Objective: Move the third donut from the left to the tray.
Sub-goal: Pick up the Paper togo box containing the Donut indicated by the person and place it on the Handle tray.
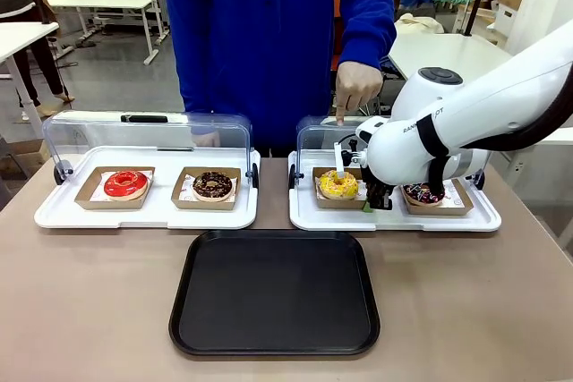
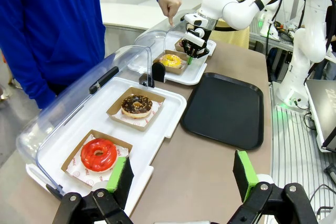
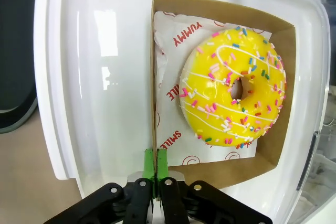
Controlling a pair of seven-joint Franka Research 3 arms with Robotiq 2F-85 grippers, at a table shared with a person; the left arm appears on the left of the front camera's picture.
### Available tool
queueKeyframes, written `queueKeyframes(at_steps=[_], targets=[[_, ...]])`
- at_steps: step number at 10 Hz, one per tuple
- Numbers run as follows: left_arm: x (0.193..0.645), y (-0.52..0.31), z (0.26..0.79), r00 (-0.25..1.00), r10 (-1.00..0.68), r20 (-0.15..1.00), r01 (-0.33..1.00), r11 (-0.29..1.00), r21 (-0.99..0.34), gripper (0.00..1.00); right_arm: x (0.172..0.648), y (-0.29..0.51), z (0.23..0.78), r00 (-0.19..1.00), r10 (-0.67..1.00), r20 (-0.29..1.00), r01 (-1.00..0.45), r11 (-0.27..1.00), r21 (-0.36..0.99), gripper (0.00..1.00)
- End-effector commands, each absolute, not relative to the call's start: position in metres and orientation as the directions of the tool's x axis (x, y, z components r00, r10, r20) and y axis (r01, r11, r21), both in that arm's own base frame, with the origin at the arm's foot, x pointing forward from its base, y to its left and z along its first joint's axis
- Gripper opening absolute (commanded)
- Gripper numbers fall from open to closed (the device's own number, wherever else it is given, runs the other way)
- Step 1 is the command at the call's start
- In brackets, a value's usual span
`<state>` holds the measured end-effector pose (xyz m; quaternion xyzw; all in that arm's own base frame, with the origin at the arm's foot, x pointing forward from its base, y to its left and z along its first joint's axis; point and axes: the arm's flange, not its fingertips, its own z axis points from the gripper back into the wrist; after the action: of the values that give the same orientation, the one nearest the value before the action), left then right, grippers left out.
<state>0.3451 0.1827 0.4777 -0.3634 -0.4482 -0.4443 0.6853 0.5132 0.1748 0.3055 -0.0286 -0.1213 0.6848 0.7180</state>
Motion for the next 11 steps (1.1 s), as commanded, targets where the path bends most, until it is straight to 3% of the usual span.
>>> queueKeyframes(at_steps=[1, 2, 3, 5, 8, 11], targets=[[0.345, 0.183, 0.48, 0.182, -0.276, 0.944, 0.94, 0.331, -0.084, 1.0, 0.517, 0.177, 0.31, 0.058, 0.992, 0.108, -0.976, 0.079, -0.202, 0.0], [0.345, 0.183, 0.48, 0.182, -0.276, 0.944, 0.94, 0.331, -0.084, 1.0, 0.516, 0.176, 0.311, 0.052, 0.989, 0.137, -0.986, 0.073, -0.153, 0.0], [0.345, 0.183, 0.48, 0.182, -0.276, 0.944, 0.94, 0.331, -0.084, 1.0, 0.513, 0.175, 0.306, 0.033, 0.991, 0.131, -0.976, 0.06, -0.209, 0.0], [0.345, 0.183, 0.48, 0.182, -0.276, 0.944, 0.94, 0.331, -0.084, 1.0, 0.513, 0.176, 0.306, 0.034, 0.991, 0.13, -0.979, 0.059, -0.197, 0.0], [0.345, 0.183, 0.48, 0.182, -0.276, 0.944, 0.94, 0.331, -0.084, 1.0, 0.484, 0.176, 0.355, 0.065, 0.984, 0.163, -0.939, 0.116, -0.323, 0.0], [0.345, 0.183, 0.48, 0.182, -0.276, 0.944, 0.94, 0.331, -0.084, 1.0, 0.451, 0.181, 0.387, 0.064, 0.984, 0.168, -0.939, 0.116, -0.323, 0.0]])
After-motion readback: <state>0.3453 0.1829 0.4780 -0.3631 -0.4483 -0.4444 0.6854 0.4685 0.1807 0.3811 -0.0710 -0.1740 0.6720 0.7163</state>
